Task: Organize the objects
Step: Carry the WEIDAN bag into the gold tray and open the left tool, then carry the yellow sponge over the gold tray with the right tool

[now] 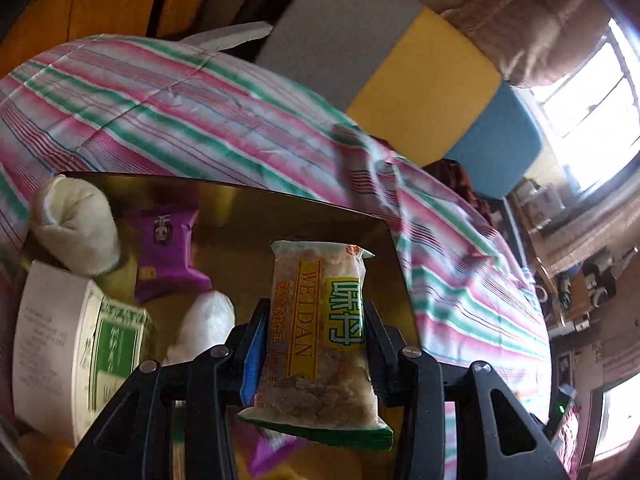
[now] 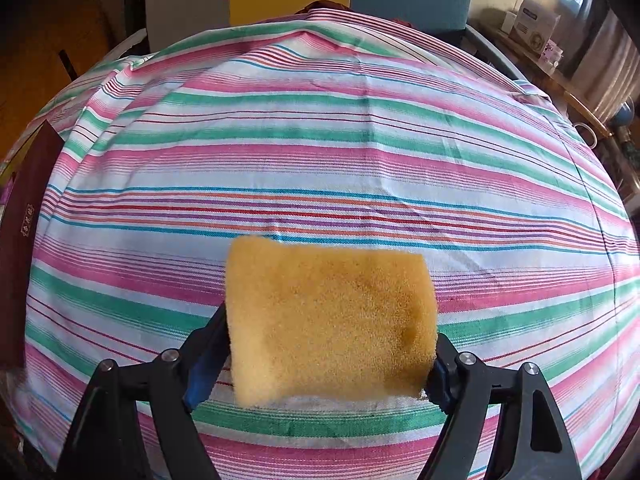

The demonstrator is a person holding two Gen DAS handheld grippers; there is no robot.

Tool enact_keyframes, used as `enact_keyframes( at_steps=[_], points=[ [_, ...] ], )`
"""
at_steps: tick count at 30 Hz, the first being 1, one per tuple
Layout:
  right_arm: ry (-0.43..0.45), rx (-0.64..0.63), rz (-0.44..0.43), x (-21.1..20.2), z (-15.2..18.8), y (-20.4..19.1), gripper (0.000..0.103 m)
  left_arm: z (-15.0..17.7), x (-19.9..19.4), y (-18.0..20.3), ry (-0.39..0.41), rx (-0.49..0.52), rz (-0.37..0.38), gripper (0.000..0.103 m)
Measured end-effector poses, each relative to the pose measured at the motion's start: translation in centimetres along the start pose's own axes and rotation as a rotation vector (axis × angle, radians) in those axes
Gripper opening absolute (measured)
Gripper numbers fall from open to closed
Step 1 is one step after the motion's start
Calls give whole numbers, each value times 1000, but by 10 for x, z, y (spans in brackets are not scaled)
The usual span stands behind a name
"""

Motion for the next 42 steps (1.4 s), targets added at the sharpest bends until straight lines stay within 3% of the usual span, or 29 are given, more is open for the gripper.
enact_keyframes(
  at_steps=[5, 13, 24, 30, 36, 42],
  points=[
    [0, -7, -1, -1, -2, 2, 81, -4, 35, -5, -56, 4, -91, 43],
    [-1, -13, -4, 4, -5, 5, 83, 1, 44, -8, -89, 25, -137, 43],
    [-1, -10, -6, 6, -8, 3, 83, 13, -7, 0, 21, 124, -171, 43],
    [6, -21, 3, 7, -9, 5, 82, 42, -49, 11, 99, 224, -173, 43],
    [50, -84, 55, -2, -4, -1, 77, 63, -77, 12, 149, 260, -169, 43],
    [48, -58, 41, -3, 0, 6, 77, 83, -103, 11, 199, 309, -190, 43]
  ],
)
Point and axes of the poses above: each gripper's, at about its wrist camera, not at the fingertips, and x roughly the way its jaws point, y to its right, z to its underside, the point moved 2 cm from there along x, roughly the way its jaws point, and after that the axes turned 4 degrees about x, right-handed, at the moved point
